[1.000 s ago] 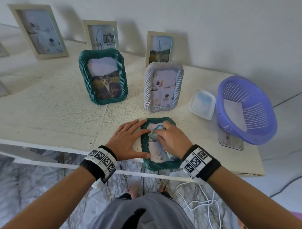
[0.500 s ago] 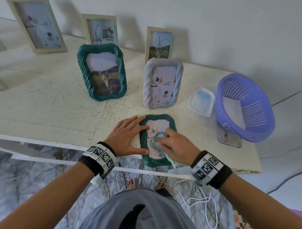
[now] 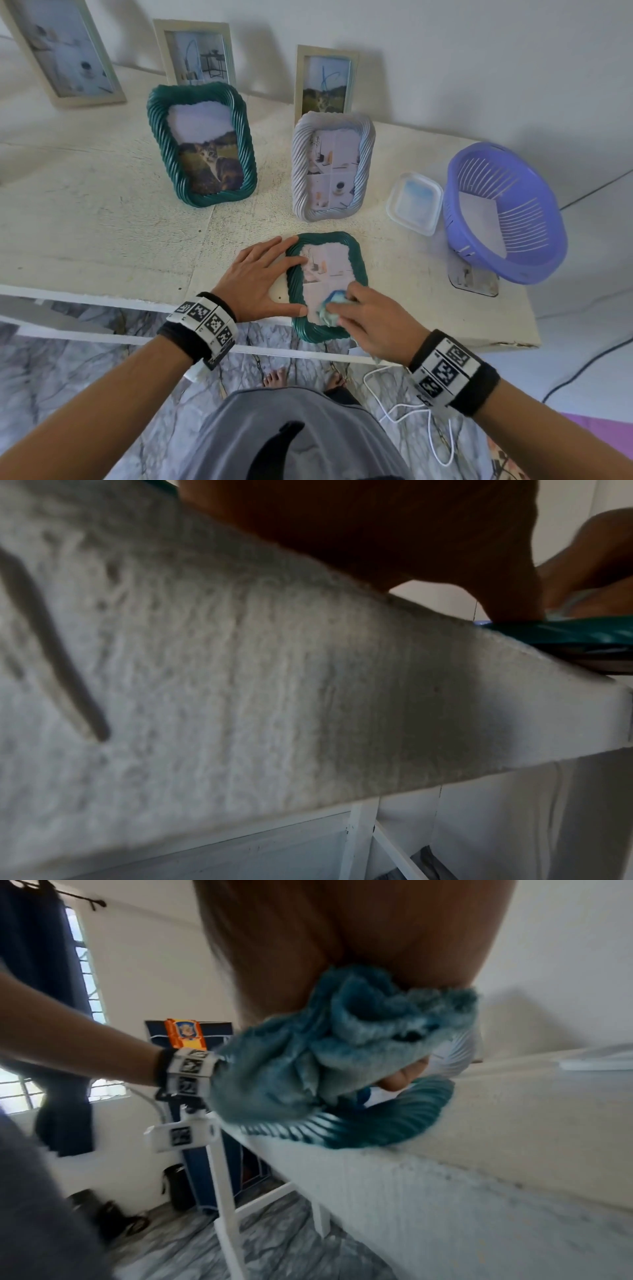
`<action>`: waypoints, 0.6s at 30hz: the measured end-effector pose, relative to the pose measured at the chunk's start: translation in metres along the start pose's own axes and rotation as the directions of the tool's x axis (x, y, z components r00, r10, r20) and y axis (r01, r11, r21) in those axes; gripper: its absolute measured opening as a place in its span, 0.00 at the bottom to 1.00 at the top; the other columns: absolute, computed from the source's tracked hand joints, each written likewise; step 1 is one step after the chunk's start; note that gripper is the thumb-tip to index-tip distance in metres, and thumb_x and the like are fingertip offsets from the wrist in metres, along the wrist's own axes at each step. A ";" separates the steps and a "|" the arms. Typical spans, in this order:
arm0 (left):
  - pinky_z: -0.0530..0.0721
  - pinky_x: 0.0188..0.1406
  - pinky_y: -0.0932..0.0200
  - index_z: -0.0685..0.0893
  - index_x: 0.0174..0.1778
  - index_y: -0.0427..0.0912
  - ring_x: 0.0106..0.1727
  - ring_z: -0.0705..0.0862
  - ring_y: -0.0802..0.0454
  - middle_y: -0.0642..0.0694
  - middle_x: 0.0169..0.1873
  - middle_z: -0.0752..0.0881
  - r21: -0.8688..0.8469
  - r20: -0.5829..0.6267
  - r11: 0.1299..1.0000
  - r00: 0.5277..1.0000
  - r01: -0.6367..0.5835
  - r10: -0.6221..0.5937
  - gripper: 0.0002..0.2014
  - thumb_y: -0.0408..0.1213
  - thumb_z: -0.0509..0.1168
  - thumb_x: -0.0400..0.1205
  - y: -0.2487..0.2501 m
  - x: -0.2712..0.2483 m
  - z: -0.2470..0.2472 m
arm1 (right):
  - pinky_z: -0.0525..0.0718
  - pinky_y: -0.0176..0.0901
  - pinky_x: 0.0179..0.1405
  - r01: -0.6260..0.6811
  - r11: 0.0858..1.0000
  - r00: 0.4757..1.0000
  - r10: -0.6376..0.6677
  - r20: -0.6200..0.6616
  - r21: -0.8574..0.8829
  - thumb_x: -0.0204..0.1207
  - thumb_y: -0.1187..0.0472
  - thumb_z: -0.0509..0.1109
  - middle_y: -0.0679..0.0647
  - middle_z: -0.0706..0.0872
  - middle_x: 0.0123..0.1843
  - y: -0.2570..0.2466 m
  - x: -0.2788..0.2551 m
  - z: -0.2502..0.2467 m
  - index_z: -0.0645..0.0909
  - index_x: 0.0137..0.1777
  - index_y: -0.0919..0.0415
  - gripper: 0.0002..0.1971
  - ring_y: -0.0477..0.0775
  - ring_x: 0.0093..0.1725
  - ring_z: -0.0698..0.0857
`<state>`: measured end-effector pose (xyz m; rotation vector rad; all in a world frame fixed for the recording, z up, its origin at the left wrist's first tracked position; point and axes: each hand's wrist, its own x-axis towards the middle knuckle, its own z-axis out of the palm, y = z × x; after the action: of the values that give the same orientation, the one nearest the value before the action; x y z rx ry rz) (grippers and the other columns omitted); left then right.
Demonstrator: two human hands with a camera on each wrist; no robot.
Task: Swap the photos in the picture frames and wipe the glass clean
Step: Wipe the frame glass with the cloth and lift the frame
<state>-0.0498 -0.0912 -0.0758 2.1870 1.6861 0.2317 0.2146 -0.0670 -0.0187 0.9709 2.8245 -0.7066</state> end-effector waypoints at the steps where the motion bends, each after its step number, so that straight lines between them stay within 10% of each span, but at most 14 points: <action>1: 0.43 0.81 0.52 0.58 0.82 0.67 0.86 0.44 0.56 0.63 0.86 0.44 -0.002 0.002 1.000 1.000 0.001 -0.001 0.48 0.85 0.51 0.67 0.000 0.000 0.000 | 0.77 0.42 0.39 0.028 1.000 0.999 -0.027 0.026 -0.013 0.84 0.53 0.58 0.49 0.68 0.47 -0.001 -0.003 -0.002 0.81 0.66 0.52 0.16 0.47 0.42 0.70; 8: 0.47 0.83 0.46 0.57 0.82 0.68 0.86 0.45 0.56 0.63 0.86 0.44 -0.017 0.011 1.000 1.000 -0.010 0.010 0.47 0.84 0.52 0.67 -0.001 0.000 0.001 | 0.71 0.41 0.37 -0.194 0.966 0.978 0.176 -0.112 -0.171 0.83 0.60 0.66 0.48 0.64 0.48 0.015 0.038 -0.017 0.82 0.67 0.53 0.15 0.50 0.45 0.68; 14: 0.48 0.84 0.46 0.58 0.82 0.68 0.86 0.46 0.56 0.63 0.86 0.45 -0.019 -0.002 1.000 1.000 0.002 -0.002 0.48 0.86 0.50 0.66 -0.003 -0.001 0.002 | 0.75 0.44 0.39 0.064 0.998 0.995 -0.064 0.077 0.000 0.83 0.56 0.62 0.52 0.72 0.47 0.006 0.006 -0.009 0.84 0.66 0.52 0.16 0.48 0.40 0.70; 18: 0.48 0.84 0.46 0.57 0.82 0.68 0.86 0.45 0.56 0.62 0.86 0.45 -0.005 0.002 1.000 1.000 -0.001 0.001 0.48 0.86 0.48 0.67 -0.002 0.000 0.002 | 0.79 0.49 0.41 -0.008 0.985 0.994 0.027 0.109 -0.173 0.85 0.53 0.62 0.51 0.72 0.51 0.027 0.013 -0.032 0.83 0.68 0.44 0.15 0.51 0.48 0.72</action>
<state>-0.0510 -0.0916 -0.0787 2.1837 1.6817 0.2330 0.2230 -0.0266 -0.0034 0.8982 2.7225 -0.4877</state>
